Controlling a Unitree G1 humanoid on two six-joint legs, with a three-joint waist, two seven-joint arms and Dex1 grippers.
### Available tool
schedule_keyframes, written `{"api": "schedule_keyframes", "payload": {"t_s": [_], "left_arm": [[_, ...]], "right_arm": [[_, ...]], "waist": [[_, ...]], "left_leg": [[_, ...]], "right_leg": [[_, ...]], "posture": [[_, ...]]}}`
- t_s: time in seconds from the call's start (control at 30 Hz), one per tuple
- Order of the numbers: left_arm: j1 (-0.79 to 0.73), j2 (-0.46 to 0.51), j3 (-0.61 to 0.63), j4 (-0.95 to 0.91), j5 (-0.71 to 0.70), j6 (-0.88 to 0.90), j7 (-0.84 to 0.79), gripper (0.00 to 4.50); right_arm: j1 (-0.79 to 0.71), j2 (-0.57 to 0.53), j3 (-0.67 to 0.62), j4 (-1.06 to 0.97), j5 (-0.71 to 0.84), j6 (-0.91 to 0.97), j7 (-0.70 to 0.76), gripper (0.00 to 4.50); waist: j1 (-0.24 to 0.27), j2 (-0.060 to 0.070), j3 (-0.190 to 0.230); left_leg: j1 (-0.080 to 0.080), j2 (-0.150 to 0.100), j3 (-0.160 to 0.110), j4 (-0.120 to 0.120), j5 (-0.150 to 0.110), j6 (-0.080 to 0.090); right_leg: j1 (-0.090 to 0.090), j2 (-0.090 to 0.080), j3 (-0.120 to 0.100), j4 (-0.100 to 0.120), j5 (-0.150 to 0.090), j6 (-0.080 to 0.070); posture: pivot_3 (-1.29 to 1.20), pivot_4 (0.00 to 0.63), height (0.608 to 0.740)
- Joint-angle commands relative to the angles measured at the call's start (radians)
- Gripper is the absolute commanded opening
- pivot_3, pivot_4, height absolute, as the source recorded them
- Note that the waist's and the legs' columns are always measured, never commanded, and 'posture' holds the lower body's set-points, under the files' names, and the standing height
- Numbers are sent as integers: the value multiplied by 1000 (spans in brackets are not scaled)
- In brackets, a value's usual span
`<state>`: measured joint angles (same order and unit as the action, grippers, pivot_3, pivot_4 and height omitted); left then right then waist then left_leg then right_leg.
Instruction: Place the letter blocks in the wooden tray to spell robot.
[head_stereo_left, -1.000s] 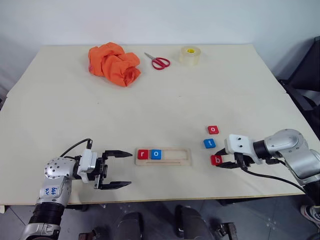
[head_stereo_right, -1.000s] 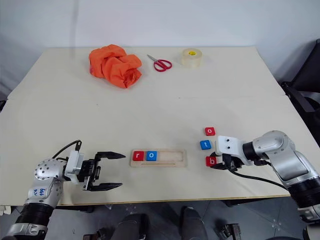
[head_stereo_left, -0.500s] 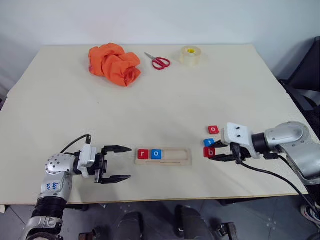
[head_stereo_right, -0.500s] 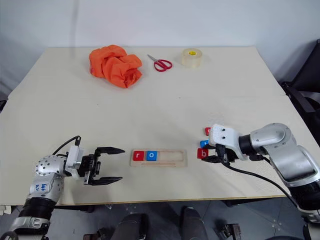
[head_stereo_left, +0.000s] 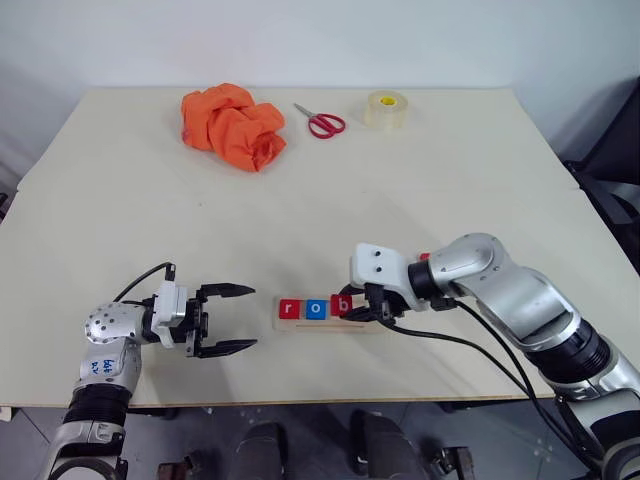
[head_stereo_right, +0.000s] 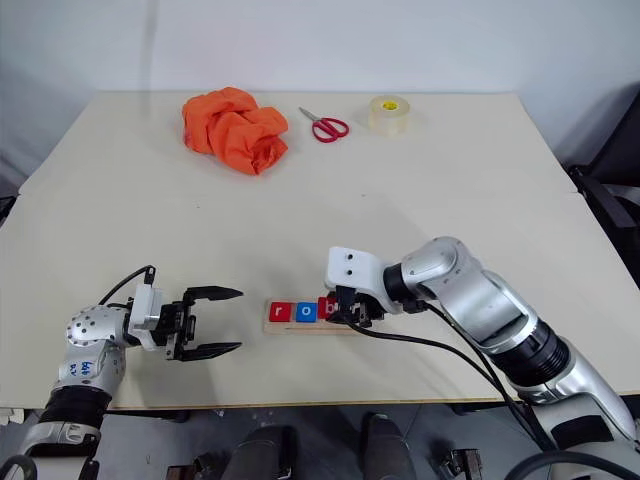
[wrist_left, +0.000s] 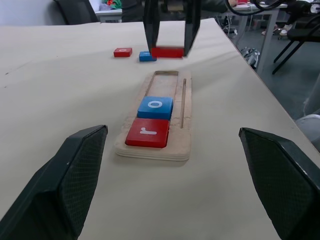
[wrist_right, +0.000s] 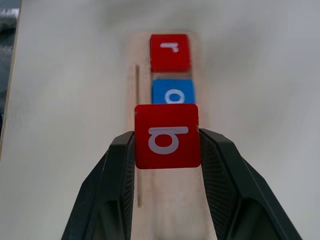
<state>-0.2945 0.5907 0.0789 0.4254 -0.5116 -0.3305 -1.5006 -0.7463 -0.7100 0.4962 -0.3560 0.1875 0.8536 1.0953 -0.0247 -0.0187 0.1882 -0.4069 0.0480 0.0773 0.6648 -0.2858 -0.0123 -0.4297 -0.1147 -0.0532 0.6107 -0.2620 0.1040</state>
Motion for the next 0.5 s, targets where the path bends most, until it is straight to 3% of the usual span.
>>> {"api": "schedule_keyframes", "payload": {"t_s": [0.03,0.5], "left_arm": [[27,9,19,-58,-19,-4,-33,4500],[75,5,30,-118,-17,7,-1,4500]], "right_arm": [[-25,6,13,9,-24,-17,-6,1462],[-46,82,71,108,-83,-76,-19,1462]], "waist": [[-2,0,0],[-3,0,0]], "left_leg": [[0,0,0,0,0,0],[1,1,0,0,0,-1]], "right_leg": [[0,0,0,0,0,0],[0,1,0,1,0,0]], "posture": [[0,150,740],[0,150,740]]}}
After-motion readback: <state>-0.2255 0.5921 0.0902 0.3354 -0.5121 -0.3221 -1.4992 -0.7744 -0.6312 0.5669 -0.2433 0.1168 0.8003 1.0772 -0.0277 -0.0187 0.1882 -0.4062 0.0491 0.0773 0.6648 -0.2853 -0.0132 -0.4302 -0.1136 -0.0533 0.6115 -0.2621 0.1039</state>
